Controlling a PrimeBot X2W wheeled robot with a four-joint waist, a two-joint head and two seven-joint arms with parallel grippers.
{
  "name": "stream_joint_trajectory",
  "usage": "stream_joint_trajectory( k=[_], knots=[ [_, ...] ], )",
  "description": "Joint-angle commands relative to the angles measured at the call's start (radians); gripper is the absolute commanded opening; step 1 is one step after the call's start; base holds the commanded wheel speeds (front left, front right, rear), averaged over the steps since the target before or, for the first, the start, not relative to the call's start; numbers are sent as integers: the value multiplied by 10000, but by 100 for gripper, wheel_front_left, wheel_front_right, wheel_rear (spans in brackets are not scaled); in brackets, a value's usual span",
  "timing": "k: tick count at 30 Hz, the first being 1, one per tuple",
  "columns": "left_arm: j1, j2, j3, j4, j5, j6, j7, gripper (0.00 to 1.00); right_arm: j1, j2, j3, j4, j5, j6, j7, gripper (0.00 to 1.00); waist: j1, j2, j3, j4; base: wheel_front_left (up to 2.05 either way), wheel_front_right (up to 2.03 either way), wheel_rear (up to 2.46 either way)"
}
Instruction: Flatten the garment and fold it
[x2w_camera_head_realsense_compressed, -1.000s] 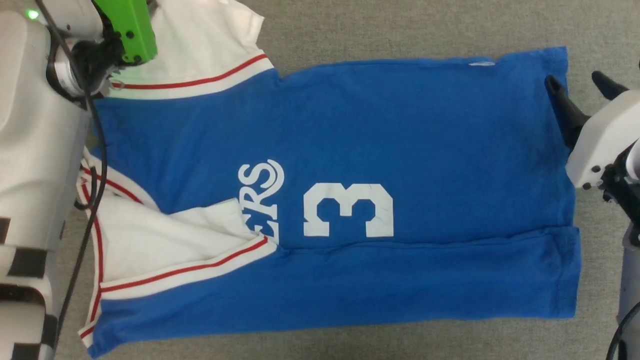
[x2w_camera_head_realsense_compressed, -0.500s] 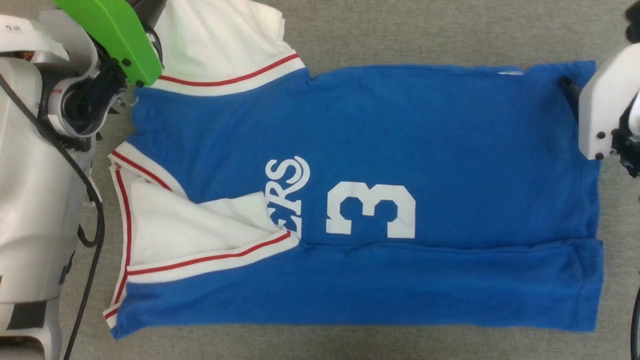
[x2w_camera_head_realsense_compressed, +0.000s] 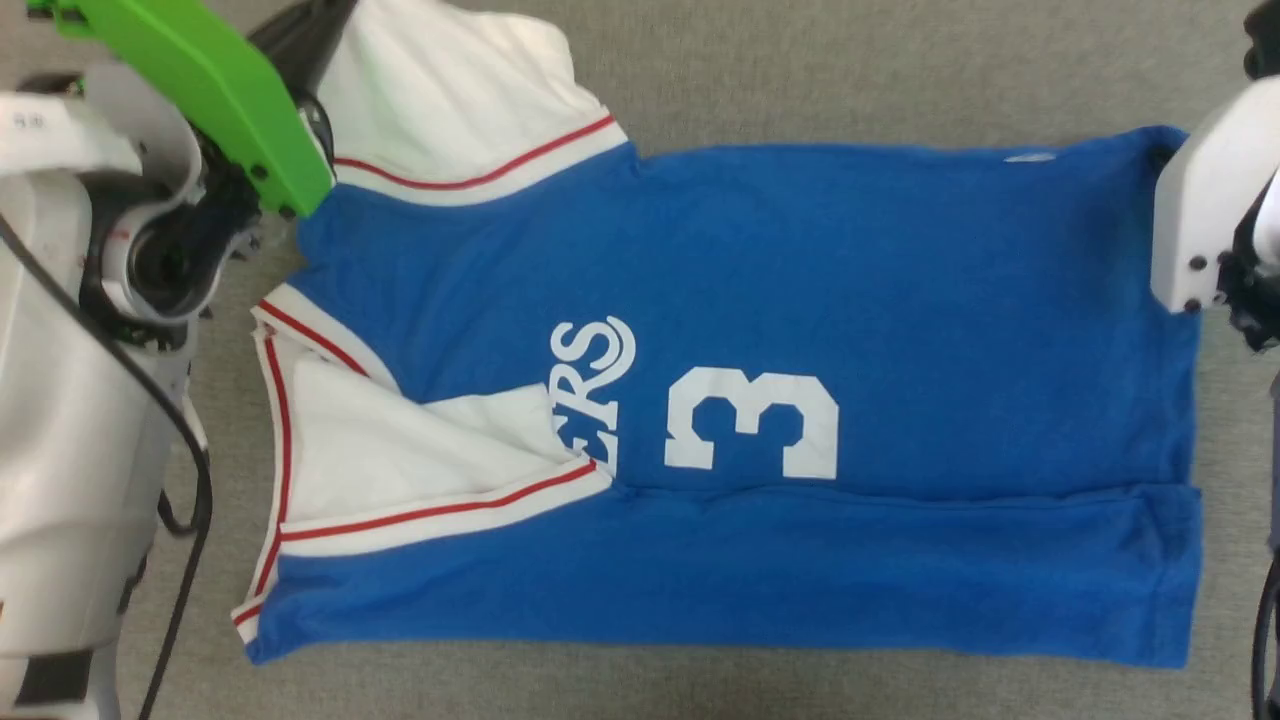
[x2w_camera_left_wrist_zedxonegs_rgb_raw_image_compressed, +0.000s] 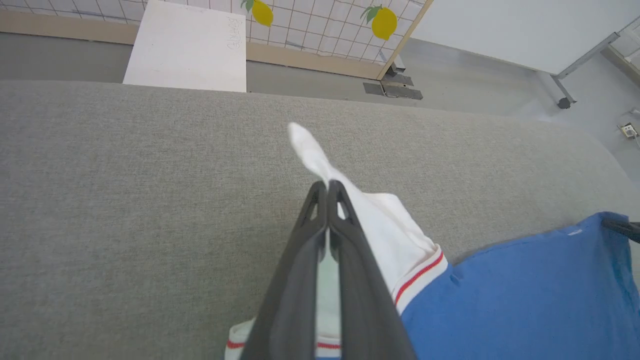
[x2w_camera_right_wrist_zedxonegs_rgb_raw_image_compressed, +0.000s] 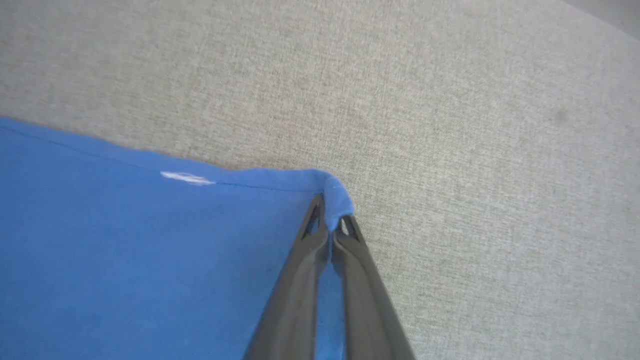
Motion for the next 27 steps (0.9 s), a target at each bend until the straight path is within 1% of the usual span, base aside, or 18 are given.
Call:
stream_joint_trajectory(
  k=[1, 4, 9, 17, 20, 25, 27],
  knots=[
    [300, 106, 62, -119, -97, -74, -94, 0, 228, 72, -36, -53, 120, -15, -243, 0, 0, -1, -683, -55, 0, 0, 0],
    [935, 191, 228, -543, -344, -83, -218, 0, 778, 33, -116, -146, 330, -15, -708, 0, 0, -1, -1310, -85, 0, 0, 0],
    [2336, 302, 485, -1514, -702, 179, -375, 0, 1829, 8, -432, -249, 630, -15, -1095, 0, 0, -1, -2126, -58, 0, 0, 0],
    [4958, 260, 841, -2655, -1077, 893, -836, 0, 3440, 243, -1035, -349, 872, -15, -1485, 0, 0, -1, -2983, 36, 0, 0, 0],
    [5911, 238, 1047, -2977, -1172, 1154, -1103, 0, 3804, 332, -1097, -330, 897, -15, -1743, 0, 0, -1, -3152, 12, 0, 0, 0],
    [7578, 182, 1469, -3548, -1297, 1750, -1515, 0, 4250, 507, -1190, -139, 976, -15, -2130, 0, 0, -1, -3355, 33, 0, 0, 0],
    [8122, 98, 1519, -3631, -1396, 1881, -1589, 0, 4409, 556, -1245, -82, 1030, -15, -2193, 0, 0, -1, -3392, 72, 0, 0, 0]
  ],
)
